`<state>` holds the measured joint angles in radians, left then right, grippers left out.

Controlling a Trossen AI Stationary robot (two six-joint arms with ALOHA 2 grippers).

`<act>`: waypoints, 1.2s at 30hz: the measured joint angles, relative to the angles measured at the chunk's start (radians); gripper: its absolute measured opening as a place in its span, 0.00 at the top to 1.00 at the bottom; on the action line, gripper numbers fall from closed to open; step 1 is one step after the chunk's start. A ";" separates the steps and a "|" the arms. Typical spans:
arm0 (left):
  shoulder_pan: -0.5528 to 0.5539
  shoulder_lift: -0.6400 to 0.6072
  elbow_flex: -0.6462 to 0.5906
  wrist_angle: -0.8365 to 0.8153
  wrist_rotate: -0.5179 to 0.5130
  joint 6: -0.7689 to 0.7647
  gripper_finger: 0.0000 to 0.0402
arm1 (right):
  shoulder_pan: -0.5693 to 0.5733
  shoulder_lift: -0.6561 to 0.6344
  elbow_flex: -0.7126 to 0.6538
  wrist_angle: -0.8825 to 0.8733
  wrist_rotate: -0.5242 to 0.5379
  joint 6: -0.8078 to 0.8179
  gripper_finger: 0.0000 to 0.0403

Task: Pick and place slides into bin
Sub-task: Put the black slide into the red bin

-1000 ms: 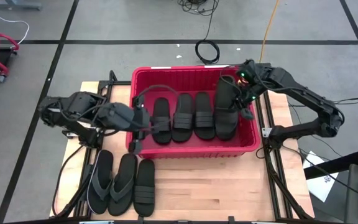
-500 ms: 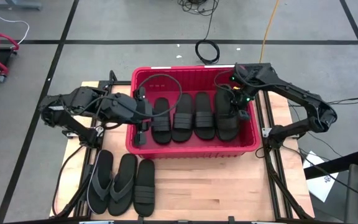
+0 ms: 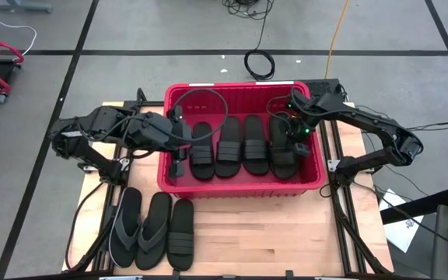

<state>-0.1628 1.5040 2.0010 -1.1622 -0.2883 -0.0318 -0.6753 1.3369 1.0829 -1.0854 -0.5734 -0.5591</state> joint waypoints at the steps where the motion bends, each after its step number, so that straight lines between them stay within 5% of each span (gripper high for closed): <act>1: 0.000 0.000 0.000 0.000 0.000 0.000 0.67 | 0.001 0.000 -0.001 -0.002 0.021 0.010 0.99; 21: -0.003 0.000 0.000 0.000 0.002 -0.011 0.67 | 0.001 -0.095 -0.005 0.087 0.161 0.116 0.61; 29: -0.010 0.000 0.000 -0.004 0.039 0.015 0.67 | 0.011 -0.225 0.033 0.262 0.139 0.254 0.62; 36: -0.092 -0.036 0.000 -0.014 0.066 0.103 0.69 | 0.053 -0.376 0.159 0.577 -0.046 0.513 0.79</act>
<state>-0.2546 1.4679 2.0010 -1.1766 -0.2224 0.0711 -0.6224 0.9608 1.2422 -0.5087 -0.6194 -0.0456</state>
